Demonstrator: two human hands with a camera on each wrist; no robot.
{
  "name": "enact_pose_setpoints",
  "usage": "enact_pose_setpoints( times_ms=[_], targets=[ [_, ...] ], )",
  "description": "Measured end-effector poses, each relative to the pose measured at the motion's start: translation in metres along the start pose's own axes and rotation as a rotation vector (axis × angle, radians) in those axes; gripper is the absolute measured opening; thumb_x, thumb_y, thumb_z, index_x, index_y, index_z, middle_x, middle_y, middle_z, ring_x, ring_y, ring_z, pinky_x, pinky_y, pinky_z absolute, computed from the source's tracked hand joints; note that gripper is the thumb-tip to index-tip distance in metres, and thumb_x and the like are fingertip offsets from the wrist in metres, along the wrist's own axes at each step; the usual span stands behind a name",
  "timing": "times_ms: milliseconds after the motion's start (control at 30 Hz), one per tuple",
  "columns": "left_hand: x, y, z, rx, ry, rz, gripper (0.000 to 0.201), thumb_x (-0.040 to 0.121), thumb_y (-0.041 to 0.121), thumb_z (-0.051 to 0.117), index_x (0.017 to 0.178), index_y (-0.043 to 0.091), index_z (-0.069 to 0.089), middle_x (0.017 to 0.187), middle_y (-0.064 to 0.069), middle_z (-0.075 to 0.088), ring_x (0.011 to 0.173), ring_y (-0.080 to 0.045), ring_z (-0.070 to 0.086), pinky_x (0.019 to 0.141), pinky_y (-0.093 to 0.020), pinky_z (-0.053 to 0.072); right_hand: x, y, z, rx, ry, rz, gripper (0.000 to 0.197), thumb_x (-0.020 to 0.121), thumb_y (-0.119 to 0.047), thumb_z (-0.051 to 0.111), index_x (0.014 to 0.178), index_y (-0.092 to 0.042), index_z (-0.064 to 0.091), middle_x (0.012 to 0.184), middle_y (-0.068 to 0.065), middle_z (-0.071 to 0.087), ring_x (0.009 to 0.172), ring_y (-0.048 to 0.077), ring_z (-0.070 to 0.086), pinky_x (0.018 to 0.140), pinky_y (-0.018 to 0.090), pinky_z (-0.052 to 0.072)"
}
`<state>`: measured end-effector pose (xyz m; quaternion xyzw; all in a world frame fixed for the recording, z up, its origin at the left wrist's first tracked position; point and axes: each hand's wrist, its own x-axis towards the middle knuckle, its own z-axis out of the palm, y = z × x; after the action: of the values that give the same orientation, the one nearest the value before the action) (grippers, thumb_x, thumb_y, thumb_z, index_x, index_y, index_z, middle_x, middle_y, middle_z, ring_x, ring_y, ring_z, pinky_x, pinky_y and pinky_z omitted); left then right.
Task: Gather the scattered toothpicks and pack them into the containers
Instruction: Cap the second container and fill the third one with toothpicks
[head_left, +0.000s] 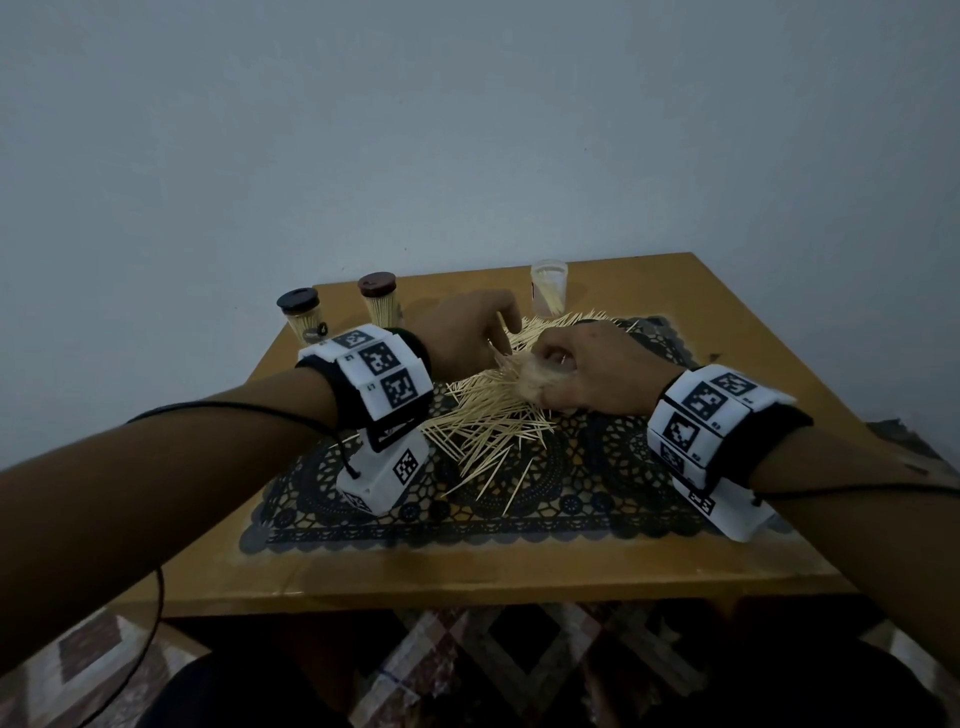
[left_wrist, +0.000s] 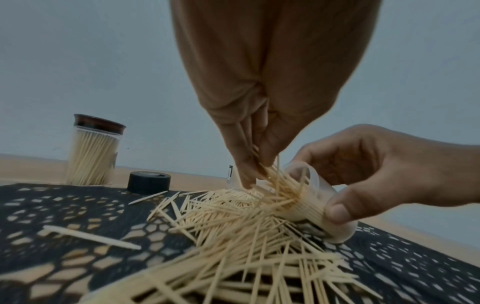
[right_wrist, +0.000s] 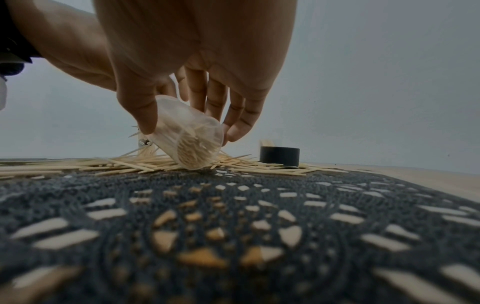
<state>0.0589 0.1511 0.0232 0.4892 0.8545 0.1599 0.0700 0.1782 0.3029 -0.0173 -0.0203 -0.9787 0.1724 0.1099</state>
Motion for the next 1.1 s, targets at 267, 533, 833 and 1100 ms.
enact_pose_setpoints(
  times_ms=[267,533,833,1100],
  targets=[
    [-0.016,0.014,0.024,-0.205,-0.075,-0.05,0.054,0.085,-0.013,0.038,0.136,0.001,0.041,0.127,-0.021,0.055,0.12,-0.031,0.052,0.099,-0.041,0.045,-0.001,0.0,0.001,0.022,0.012,-0.019,0.037,0.074,-0.032,0.079,0.104,-0.014,0.066,0.091,-0.003,0.063,0.083,0.016,0.058,0.07,0.024,0.036],
    [-0.02,0.007,0.007,-0.277,0.011,-0.16,0.049,0.085,-0.009,0.044,0.133,0.001,0.039,0.083,0.004,0.039,0.068,-0.008,0.038,0.054,-0.016,0.034,-0.001,0.001,0.001,0.043,0.041,-0.021,0.042,0.076,-0.037,0.078,0.106,-0.011,0.065,0.097,0.003,0.067,0.085,0.02,0.062,0.075,0.031,0.049],
    [-0.037,0.023,0.02,-0.57,-0.184,-0.102,0.038,0.073,-0.014,0.052,0.095,0.017,0.053,0.101,-0.015,0.061,0.085,-0.02,0.052,0.077,-0.037,0.045,0.001,0.007,0.002,0.072,0.068,-0.03,0.042,0.073,-0.036,0.081,0.104,-0.013,0.064,0.097,0.001,0.068,0.085,0.016,0.061,0.072,0.028,0.049],
    [-0.041,0.025,0.02,-0.491,-0.165,-0.099,0.04,0.082,-0.014,0.053,0.113,0.007,0.04,0.092,0.0,0.044,0.072,-0.006,0.04,0.058,-0.019,0.041,0.0,0.002,0.003,0.136,0.098,-0.099,0.039,0.072,-0.039,0.08,0.099,-0.016,0.067,0.092,-0.004,0.068,0.081,0.012,0.062,0.075,0.032,0.053]
  ],
)
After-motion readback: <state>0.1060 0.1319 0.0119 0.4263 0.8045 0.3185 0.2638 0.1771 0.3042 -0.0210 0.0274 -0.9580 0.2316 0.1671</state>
